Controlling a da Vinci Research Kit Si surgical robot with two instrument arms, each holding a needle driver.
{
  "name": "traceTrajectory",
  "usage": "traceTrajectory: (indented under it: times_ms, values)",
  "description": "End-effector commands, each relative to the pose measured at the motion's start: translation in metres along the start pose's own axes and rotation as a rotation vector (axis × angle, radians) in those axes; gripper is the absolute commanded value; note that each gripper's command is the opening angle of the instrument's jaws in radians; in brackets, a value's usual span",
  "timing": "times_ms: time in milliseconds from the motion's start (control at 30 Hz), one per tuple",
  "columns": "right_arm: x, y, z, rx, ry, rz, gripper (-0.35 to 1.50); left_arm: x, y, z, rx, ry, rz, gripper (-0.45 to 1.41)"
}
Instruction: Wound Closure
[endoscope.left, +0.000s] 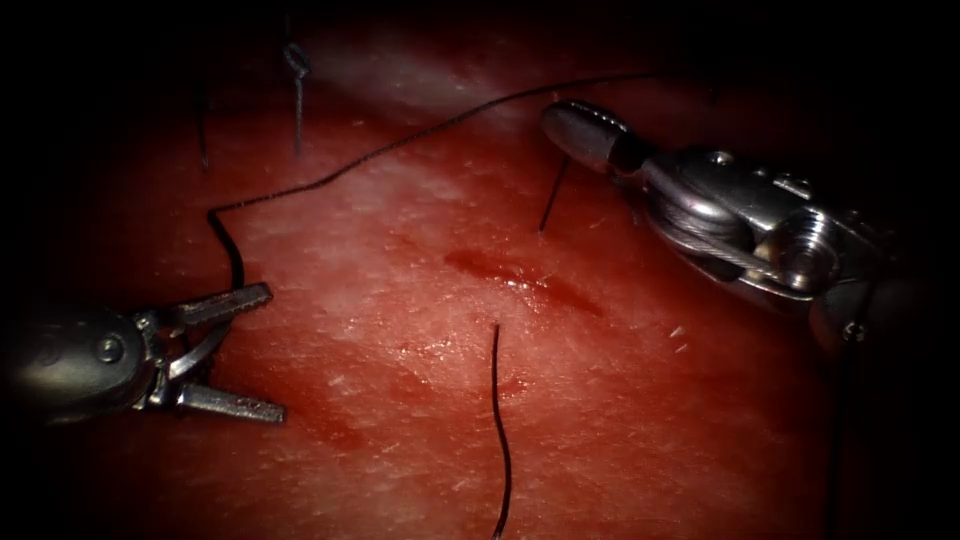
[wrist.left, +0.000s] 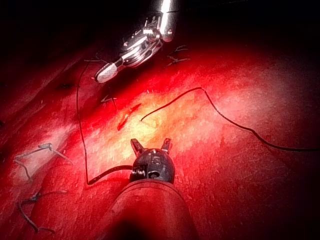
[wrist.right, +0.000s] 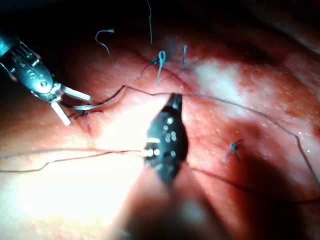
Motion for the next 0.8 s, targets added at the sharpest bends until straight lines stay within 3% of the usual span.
traceTrajectory:
  times_ms: [33, 367, 433, 467, 500, 600, 800]
  values:
    - [0.0, -0.0004, 0.0005, 0.003, 0.007, -0.001, -0.35, -0.0002, 0.0002, 0.0007, -0.001, 0.0, 0.003, 0.33]
    - [0.0006, -0.0006, 0.0003, 0.035, 0.02, -0.062, -0.35, 0.0, 0.0002, 0.0006, -0.002, 0.0, 0.014, 0.31]
    - [0.0008, -0.0004, 0.0003, 0.042, 0.034, -0.095, 0.36, 0.0002, 0.0003, 0.0006, -0.005, 0.001, 0.035, 0.31]
    - [0.0008, -0.0003, 0.0002, 0.045, 0.045, -0.093, 0.91, 0.0004, 0.0003, 0.0006, -0.007, 0.001, 0.051, 0.31]
    - [0.001, -0.0002, 0.0001, 0.048, 0.055, -0.091, 1.15, 0.0007, 0.0004, 0.0007, -0.012, 0.003, 0.073, 0.31]
    - [0.0015, 0.0004, -0.0004, 0.06, 0.082, -0.083, 1.4, 0.0021, 0.0008, 0.001, -0.022, 0.031, 0.169, 0.31]
    - [0.0024, 0.002, -0.0031, 0.093, 0.091, -0.077, 1.43, 0.0057, 0.0032, 0.0021, -0.047, 0.08, 0.39, 0.36]
